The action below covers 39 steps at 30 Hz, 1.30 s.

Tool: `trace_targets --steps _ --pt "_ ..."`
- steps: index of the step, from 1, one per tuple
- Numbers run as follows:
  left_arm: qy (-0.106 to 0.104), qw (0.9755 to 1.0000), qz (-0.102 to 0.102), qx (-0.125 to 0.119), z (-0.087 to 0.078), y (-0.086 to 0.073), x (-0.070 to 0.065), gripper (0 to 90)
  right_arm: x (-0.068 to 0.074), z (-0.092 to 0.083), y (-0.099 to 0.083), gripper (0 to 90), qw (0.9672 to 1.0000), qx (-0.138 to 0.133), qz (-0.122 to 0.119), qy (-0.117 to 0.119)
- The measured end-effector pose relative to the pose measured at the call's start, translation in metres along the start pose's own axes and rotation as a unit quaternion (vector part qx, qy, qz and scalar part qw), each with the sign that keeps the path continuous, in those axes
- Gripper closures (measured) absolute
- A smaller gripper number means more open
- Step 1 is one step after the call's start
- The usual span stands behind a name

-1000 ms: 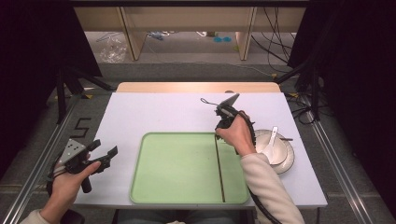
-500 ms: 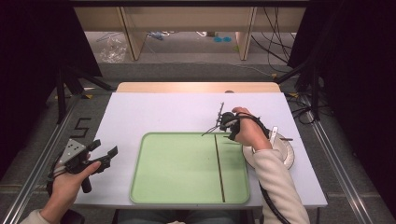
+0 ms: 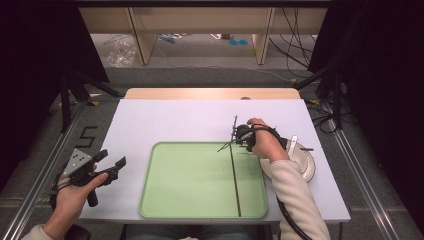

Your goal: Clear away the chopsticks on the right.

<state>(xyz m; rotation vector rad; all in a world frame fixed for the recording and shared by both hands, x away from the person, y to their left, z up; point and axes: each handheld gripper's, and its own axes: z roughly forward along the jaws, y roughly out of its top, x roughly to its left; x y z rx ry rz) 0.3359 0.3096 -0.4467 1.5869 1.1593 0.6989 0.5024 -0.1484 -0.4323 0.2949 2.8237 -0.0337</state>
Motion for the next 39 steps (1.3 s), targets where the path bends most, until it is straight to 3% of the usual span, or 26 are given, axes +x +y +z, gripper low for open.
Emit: trace_targets --steps 5,8,12,20,21,23,27,31,32,39 --pt "0.0 1.0 0.0 0.0 0.0 0.0 0.0 23.8 0.0 0.002 0.0 83.2 0.9999 0.0 -0.011 -0.005" --pt "0.0 1.0 0.001 0.0 0.0 0.0 0.0 23.8 0.003 0.0 0.001 85.8 1.0 0.0 0.003 -0.008" --pt "0.0 1.0 0.002 0.0 0.0 0.0 0.0 23.8 0.003 -0.003 0.002 87.2 0.9998 -0.007 -0.005 -0.018" --pt "-0.001 1.0 0.001 -0.003 0.0 0.0 -0.001 23.0 0.001 -0.017 0.002 87.3 0.9975 -0.046 -0.003 -0.052" --pt "-0.001 1.0 0.004 -0.004 0.0 0.001 0.0 22.8 -0.002 -0.019 0.002 87.3 0.9962 -0.055 -0.018 -0.065" --pt "-0.001 1.0 0.002 -0.005 0.0 0.001 -0.001 22.5 -0.004 -0.024 0.002 87.4 0.9941 -0.066 -0.026 -0.081" --pt "-0.001 1.0 0.003 -0.006 0.0 0.001 -0.001 21.8 -0.003 -0.037 0.002 87.4 0.9911 -0.096 0.009 -0.092" --pt "0.0 1.0 0.003 -0.008 -0.001 0.001 -0.001 20.7 -0.007 -0.051 0.0 87.4 0.9826 -0.138 0.017 -0.123" --pt "0.001 1.0 0.003 -0.009 -0.001 0.001 -0.001 20.3 -0.006 -0.054 -0.001 87.4 0.9811 -0.144 0.033 -0.124" --pt "0.004 0.9999 0.008 -0.011 -0.001 0.002 -0.001 16.8 -0.009 -0.076 -0.005 87.4 0.9577 -0.222 0.074 -0.168"
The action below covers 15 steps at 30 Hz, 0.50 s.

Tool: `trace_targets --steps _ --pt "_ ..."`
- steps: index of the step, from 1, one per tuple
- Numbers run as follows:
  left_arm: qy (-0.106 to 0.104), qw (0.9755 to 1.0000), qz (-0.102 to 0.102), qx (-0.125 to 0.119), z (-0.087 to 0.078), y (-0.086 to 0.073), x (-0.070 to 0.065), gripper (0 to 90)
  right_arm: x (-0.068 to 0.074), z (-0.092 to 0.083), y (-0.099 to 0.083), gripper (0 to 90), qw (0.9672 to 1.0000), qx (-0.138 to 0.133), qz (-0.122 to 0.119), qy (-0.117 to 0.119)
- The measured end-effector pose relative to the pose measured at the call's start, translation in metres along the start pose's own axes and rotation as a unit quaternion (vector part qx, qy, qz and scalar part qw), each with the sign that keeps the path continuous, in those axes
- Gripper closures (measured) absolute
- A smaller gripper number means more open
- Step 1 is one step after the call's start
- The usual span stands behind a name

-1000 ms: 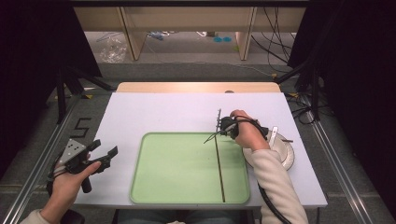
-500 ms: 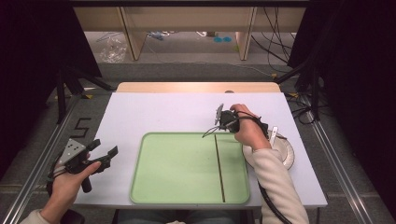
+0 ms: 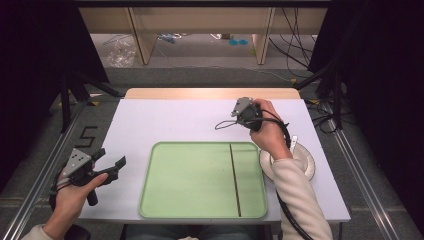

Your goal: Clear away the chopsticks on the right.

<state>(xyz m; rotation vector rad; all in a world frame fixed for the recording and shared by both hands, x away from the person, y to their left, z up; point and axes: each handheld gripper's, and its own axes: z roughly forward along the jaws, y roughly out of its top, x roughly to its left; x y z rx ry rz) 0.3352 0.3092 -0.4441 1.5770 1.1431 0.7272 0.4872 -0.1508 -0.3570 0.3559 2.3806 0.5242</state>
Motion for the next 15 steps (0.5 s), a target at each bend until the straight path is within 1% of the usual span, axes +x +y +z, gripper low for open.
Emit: trace_targets --steps 2,3,4,7,8,9,10,11,12,13,15 --pt "0.001 1.0 0.0 -0.001 0.0 0.0 0.0 16.1 -0.001 -0.005 0.001 87.4 0.9996 -0.02 0.021 -0.006" --pt "0.002 1.0 0.001 -0.002 0.0 0.0 0.0 16.0 -0.001 -0.006 0.002 87.4 0.9992 -0.028 0.027 -0.007" --pt "0.007 0.9999 -0.011 -0.002 0.0 0.0 -0.002 15.8 -0.003 -0.009 0.002 87.4 0.9985 -0.038 0.039 -0.007" --pt "0.008 0.9999 -0.009 -0.002 -0.001 0.0 -0.001 15.4 -0.005 -0.016 0.004 87.4 0.9956 -0.064 0.067 -0.013" --pt "0.009 0.9999 -0.009 -0.002 -0.001 0.0 -0.001 15.4 -0.006 -0.018 0.004 87.4 0.9945 -0.074 0.071 -0.019" --pt "0.009 0.9999 -0.008 -0.002 -0.001 0.0 -0.001 15.3 -0.006 -0.021 0.005 87.4 0.9926 -0.087 0.08 -0.029" --pt "0.009 0.9999 -0.008 -0.003 -0.001 0.0 -0.001 15.3 -0.007 -0.023 0.005 87.4 0.9919 -0.094 0.081 -0.027" --pt "0.009 0.9999 -0.008 -0.002 -0.001 0.0 -0.001 15.3 -0.008 -0.024 0.005 87.5 0.9913 -0.101 0.079 -0.031" --pt "0.009 0.9999 -0.008 -0.003 -0.001 0.0 -0.001 15.3 -0.009 -0.026 0.005 87.5 0.9897 -0.111 0.082 -0.037" --pt "0.009 0.9999 -0.008 -0.002 -0.001 0.0 -0.001 15.3 -0.009 -0.027 0.006 87.5 0.9893 -0.113 0.085 -0.036" --pt "0.009 0.9999 -0.008 -0.002 -0.001 0.0 -0.001 15.3 -0.01 -0.029 0.006 87.4 0.9867 -0.127 0.093 -0.04"
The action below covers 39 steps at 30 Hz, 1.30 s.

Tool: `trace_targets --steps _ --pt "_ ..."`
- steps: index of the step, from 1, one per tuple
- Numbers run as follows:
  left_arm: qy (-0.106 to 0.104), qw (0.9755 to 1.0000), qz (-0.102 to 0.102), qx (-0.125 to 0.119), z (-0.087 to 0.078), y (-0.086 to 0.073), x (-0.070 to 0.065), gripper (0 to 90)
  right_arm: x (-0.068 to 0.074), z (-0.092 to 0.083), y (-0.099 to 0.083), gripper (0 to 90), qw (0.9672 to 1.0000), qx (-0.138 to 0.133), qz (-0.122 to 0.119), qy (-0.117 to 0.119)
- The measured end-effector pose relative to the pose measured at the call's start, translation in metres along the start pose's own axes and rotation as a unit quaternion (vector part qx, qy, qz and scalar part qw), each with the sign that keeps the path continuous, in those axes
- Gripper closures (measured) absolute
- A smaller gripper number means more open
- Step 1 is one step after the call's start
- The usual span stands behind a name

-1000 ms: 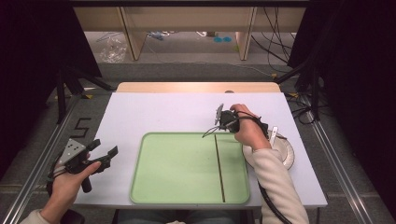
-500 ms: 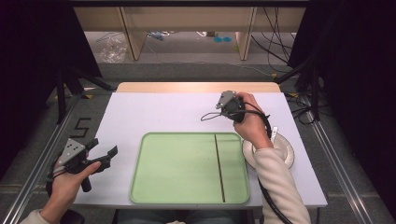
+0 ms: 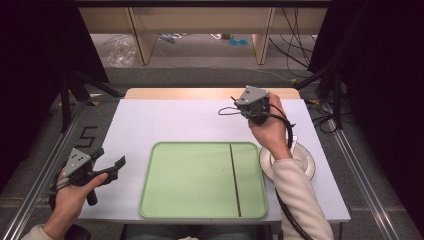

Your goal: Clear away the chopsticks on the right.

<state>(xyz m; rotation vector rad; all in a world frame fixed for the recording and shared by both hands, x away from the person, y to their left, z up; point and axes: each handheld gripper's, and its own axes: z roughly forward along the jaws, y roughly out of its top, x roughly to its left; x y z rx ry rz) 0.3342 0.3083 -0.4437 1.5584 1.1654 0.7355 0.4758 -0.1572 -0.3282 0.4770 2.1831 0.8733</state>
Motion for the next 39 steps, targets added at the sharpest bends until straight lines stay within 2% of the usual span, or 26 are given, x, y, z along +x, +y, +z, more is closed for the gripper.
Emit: trace_targets --steps 4,11,14,17,19,22,27,29,31,34,35,37,38,39 --pt "0.0 1.0 0.0 0.001 0.0 0.0 0.0 15.4 -0.001 -0.002 0.001 87.5 0.9998 -0.014 0.013 0.007" --pt "0.001 1.0 0.001 0.002 0.0 0.0 0.0 15.5 -0.003 -0.005 0.001 87.5 0.998 -0.043 0.046 0.005" --pt "0.001 1.0 0.001 0.002 0.0 0.0 0.001 15.5 -0.004 -0.006 0.001 87.4 0.996 -0.058 0.068 0.005" --pt "0.001 1.0 0.0 0.002 0.0 0.0 0.001 15.5 -0.005 -0.006 0.0 87.5 0.9926 -0.076 0.095 0.006" --pt "0.002 1.0 0.001 0.002 0.0 0.0 0.001 15.6 -0.006 -0.007 0.0 87.5 0.9912 -0.077 0.107 0.01" --pt "0.001 1.0 0.0 0.003 0.0 0.0 0.001 15.6 -0.006 -0.007 0.0 87.4 0.9871 -0.087 0.134 0.008" --pt "0.002 1.0 0.0 0.003 0.0 0.0 0.001 15.7 -0.01 -0.011 -0.002 87.5 0.9758 -0.106 0.191 0.006" --pt "0.002 1.0 0.0 0.003 0.0 0.0 0.001 15.7 -0.011 -0.012 -0.003 87.5 0.9695 -0.109 0.219 0.01" --pt "0.002 1.0 0.0 0.003 0.0 0.0 0.001 15.7 -0.012 -0.012 -0.003 87.5 0.9647 -0.102 0.242 0.017" --pt "0.002 1.0 0.0 0.003 0.0 0.0 0.001 15.7 -0.012 -0.012 -0.003 87.5 0.9594 -0.091 0.266 0.018" --pt "0.002 1.0 -0.001 0.003 0.0 0.0 0.001 15.7 -0.012 -0.012 -0.004 87.5 0.9555 -0.085 0.282 0.021" --pt "0.002 1.0 -0.001 0.003 0.0 0.0 0.001 15.7 -0.012 -0.012 -0.004 87.5 0.9524 -0.076 0.295 0.02" --pt "0.002 1.0 0.0 0.003 0.0 0.0 0.001 15.7 -0.012 -0.012 -0.004 87.5 0.9498 -0.073 0.303 0.025" --pt "0.002 1.0 -0.001 0.003 0.0 0.0 0.001 15.7 -0.012 -0.011 -0.004 87.5 0.9452 -0.062 0.319 0.028"
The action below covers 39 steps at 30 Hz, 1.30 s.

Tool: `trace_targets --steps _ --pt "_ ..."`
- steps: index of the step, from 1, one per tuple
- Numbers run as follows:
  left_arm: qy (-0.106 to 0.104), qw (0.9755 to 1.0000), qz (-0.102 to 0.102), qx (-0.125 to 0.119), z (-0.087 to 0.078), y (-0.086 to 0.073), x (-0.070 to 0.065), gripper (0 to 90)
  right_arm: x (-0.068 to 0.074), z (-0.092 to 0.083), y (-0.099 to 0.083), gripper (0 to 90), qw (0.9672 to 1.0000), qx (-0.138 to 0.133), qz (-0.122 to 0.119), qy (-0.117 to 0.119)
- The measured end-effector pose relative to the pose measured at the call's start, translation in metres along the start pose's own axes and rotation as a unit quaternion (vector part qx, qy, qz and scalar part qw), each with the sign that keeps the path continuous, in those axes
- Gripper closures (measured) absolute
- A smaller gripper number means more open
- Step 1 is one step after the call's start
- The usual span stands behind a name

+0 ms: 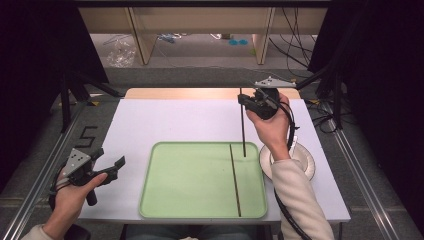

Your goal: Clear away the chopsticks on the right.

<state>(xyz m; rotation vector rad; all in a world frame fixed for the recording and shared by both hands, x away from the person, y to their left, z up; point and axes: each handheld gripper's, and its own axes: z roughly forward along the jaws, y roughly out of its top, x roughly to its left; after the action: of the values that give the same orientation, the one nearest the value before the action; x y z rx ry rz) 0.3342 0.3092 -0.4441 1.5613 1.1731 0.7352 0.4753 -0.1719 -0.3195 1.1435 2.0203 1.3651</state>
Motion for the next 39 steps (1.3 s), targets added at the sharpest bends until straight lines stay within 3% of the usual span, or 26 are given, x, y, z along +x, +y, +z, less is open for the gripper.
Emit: trace_targets --steps 11,22,23,25,27,29,30,32,35,36,38,39 --pt "0.001 1.0 -0.001 0.0 0.0 0.0 0.0 15.8 -0.001 0.005 -0.004 87.4 0.9957 0.062 0.061 -0.031" --pt "0.001 1.0 -0.004 0.001 0.0 0.0 0.0 15.9 -0.003 0.009 -0.008 87.4 0.9905 0.101 0.081 -0.047" --pt "0.001 1.0 -0.004 0.001 0.0 0.0 0.0 15.9 -0.002 0.01 -0.009 87.4 0.9883 0.113 0.091 -0.048" --pt "0.001 1.0 -0.004 0.001 0.0 0.0 0.0 15.9 -0.003 0.013 -0.011 87.4 0.9881 0.121 0.083 -0.047" --pt "0.001 1.0 -0.004 0.002 0.0 0.0 0.001 15.9 -0.001 0.014 -0.013 87.4 0.9836 0.139 0.102 -0.053" --pt "0.001 1.0 -0.004 0.002 0.0 0.0 0.001 15.9 -0.005 0.017 -0.015 87.4 0.9852 0.139 0.086 -0.051" --pt "0.001 1.0 -0.004 0.002 0.0 0.0 0.001 15.9 -0.002 0.017 -0.015 87.4 0.9805 0.152 0.11 -0.057" --pt "0.001 1.0 -0.004 0.002 0.001 0.0 0.001 15.9 -0.004 0.019 -0.017 87.4 0.9818 0.153 0.096 -0.059" --pt "0.0 1.0 -0.004 0.003 0.0 -0.001 0.001 15.9 -0.004 0.022 -0.02 87.4 0.9777 0.173 0.1 -0.064" --pt "0.001 1.0 -0.004 0.003 0.001 -0.001 0.001 15.9 -0.005 0.023 -0.022 87.4 0.9778 0.175 0.098 -0.061" --pt "0.001 1.0 -0.004 0.002 0.0 0.0 0.001 16.0 -0.004 0.026 -0.024 87.4 0.9752 0.183 0.105 -0.067" --pt "0.001 1.0 -0.004 0.002 0.001 -0.001 0.001 16.0 -0.003 0.026 -0.023 87.4 0.9711 0.196 0.118 -0.067"
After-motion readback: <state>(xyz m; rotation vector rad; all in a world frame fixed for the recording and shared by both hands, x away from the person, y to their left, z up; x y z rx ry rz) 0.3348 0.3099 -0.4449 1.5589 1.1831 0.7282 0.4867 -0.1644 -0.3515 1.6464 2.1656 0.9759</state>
